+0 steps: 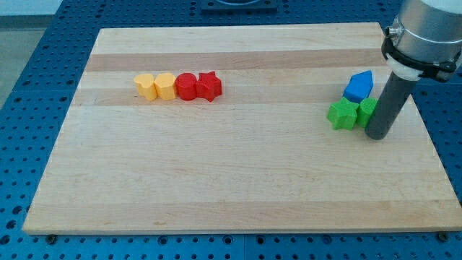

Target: Push the green star into the green circle

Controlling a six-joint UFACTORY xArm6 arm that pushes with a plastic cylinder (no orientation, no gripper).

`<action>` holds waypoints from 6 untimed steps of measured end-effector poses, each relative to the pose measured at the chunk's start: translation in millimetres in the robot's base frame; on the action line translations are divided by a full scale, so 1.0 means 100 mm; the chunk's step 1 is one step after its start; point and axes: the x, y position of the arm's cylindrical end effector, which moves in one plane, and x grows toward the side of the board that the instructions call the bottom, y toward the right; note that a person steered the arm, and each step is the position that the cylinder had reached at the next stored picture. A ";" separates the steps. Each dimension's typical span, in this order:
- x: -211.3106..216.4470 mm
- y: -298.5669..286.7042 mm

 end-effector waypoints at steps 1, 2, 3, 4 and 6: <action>0.00 -0.19; 0.07 -0.45; 0.16 -0.69; 0.04 -0.90; -0.08 -0.80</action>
